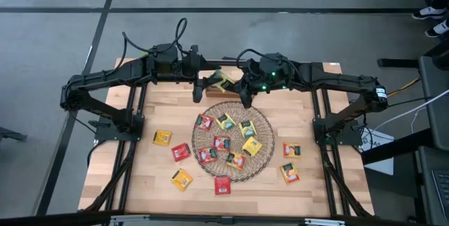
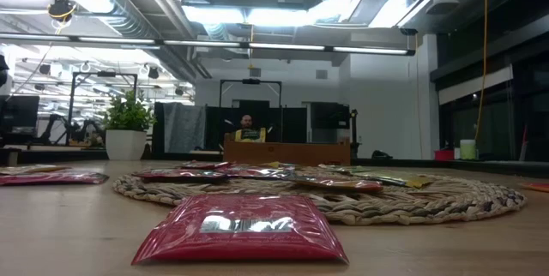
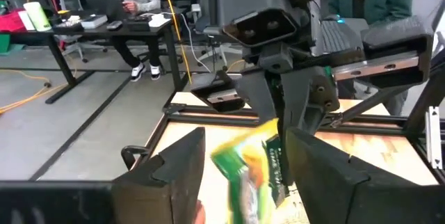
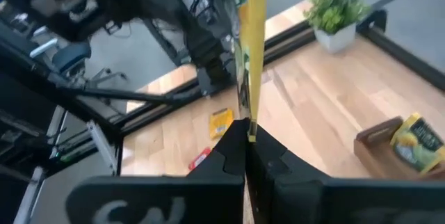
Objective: Pick & Place Tea
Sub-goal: Put the yellow tea bag into the left of the wooden organizer
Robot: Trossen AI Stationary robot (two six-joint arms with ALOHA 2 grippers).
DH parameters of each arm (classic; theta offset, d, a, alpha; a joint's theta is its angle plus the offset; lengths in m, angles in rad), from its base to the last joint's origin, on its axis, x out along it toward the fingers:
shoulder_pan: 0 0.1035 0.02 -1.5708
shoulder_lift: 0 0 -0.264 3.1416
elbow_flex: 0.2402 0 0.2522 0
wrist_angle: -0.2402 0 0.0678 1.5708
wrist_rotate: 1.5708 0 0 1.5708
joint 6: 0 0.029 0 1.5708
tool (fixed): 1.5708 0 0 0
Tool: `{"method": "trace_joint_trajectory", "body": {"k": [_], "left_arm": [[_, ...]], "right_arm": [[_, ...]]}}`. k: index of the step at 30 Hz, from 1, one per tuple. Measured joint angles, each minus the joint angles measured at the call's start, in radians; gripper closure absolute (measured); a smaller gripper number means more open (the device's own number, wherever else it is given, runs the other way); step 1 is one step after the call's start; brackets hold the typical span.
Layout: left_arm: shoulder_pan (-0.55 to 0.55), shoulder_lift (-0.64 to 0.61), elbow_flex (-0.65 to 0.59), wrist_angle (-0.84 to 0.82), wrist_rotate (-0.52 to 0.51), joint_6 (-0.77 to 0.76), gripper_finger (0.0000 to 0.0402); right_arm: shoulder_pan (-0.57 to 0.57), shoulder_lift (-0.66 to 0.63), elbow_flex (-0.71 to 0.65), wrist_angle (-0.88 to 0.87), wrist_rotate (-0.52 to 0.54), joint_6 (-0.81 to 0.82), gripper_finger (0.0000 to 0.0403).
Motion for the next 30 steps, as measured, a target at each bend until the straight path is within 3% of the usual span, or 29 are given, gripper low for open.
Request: {"method": "trace_joint_trajectory", "body": {"k": [11,15,20,30], "left_arm": [[0.013,0.0,0.0,-0.016,0.088,-0.068,0.0221],[0.046,0.0,0.0,-0.03,0.164,-0.116,0.022],[0.071,0.006,0.023,-0.094,0.236,-0.158,0.0217],[0.064,0.109,0.17,-0.332,0.235,-0.088,0.0217]], "right_arm": [[0.0,0.0,0.0,-0.07,-0.052,-0.027,0.0403],[0.0,0.0,0.0,-0.088,-0.076,-0.049,0.0403],[0.0,0.0,0.0,-0.091,-0.078,-0.06,0.0403],[-0.001,0.005,-0.001,-0.127,-0.121,-0.108,0.0403]]}}
